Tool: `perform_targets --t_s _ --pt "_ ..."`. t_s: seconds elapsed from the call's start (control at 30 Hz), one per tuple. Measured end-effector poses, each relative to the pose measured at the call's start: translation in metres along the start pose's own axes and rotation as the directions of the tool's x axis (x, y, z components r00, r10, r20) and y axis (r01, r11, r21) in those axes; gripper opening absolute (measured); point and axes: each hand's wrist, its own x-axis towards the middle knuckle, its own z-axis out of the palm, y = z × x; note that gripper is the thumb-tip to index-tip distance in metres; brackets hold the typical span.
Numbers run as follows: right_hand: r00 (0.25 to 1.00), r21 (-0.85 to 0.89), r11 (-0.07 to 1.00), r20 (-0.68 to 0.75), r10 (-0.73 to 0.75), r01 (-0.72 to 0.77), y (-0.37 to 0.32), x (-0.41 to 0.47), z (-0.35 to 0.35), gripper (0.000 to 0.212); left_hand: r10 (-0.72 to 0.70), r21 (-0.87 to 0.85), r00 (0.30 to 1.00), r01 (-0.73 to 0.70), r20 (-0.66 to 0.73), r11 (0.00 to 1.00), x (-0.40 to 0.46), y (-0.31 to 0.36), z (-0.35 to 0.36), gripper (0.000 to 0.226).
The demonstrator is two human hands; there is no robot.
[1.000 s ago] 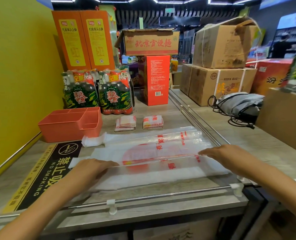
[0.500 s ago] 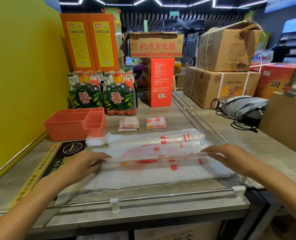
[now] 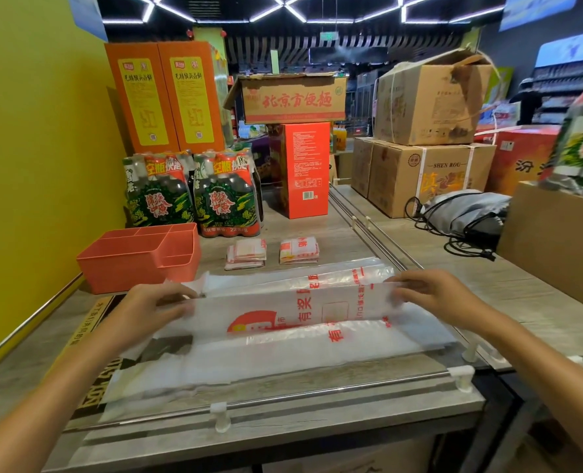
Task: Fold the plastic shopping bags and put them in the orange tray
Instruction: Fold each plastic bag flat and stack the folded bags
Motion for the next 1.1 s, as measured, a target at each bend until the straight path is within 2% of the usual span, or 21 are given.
perform_targets --t_s 0.13,0.2,0.3,0.4,0.47,0.57,0.67,0.77,0.83,0.9,1.0,1.1 --pt "0.996 0.068 0.994 0.004 0.089 -0.089 0.003 0.023 0.004 0.029 -0.043 0.068 0.999 0.041 0.029 0.997 0.023 -0.008 0.004 0.023" --pt "0.990 0.064 0.988 -0.011 0.144 -0.143 0.009 0.035 0.010 0.033 -0.058 0.179 0.996 0.044 0.071 0.983 0.032 -0.016 0.011 0.026" --pt "0.978 -0.076 0.976 -0.053 0.202 -0.205 0.022 0.047 0.023 0.041 -0.062 0.352 0.985 0.002 0.158 0.936 0.040 -0.029 0.022 0.027" --pt "0.975 -0.187 0.957 -0.060 0.213 -0.220 0.025 0.050 0.037 0.052 -0.026 0.408 0.988 -0.037 0.149 0.912 0.037 -0.032 0.034 0.033" --pt "0.984 -0.320 0.931 -0.086 0.158 -0.178 0.020 0.049 0.045 0.058 0.055 0.402 0.985 -0.116 0.161 0.908 0.030 -0.021 0.045 0.039" --pt "0.995 -0.522 0.853 -0.087 -0.046 -0.007 0.000 0.051 0.055 0.060 0.111 0.308 0.938 -0.217 0.328 0.926 0.019 0.016 0.062 0.052" --pt "0.982 -0.481 0.857 0.090 -0.165 0.188 -0.040 0.050 0.074 0.054 0.088 0.283 0.882 -0.241 0.463 0.928 0.020 0.039 0.077 0.066" --pt "0.921 -0.432 0.858 0.372 -0.114 0.280 -0.082 0.042 0.109 0.059 0.019 0.333 0.851 -0.227 0.525 0.915 0.019 0.042 0.096 0.072" --pt "0.871 -0.371 0.882 0.485 -0.084 0.292 -0.098 0.039 0.135 0.067 -0.017 0.368 0.830 -0.229 0.557 0.901 0.016 0.041 0.108 0.078" --pt "0.847 -0.334 0.902 0.529 -0.060 0.273 -0.105 0.043 0.155 0.074 -0.033 0.372 0.814 -0.229 0.579 0.899 0.014 0.039 0.114 0.081" --pt "0.825 -0.366 0.899 0.565 0.007 0.243 -0.107 0.052 0.167 0.081 -0.026 0.346 0.814 -0.218 0.580 0.912 0.015 0.038 0.113 0.080" --pt "0.803 -0.423 0.878 0.590 0.082 0.221 -0.101 0.055 0.172 0.083 -0.050 0.328 0.818 -0.173 0.574 0.929 0.015 0.031 0.111 0.096"
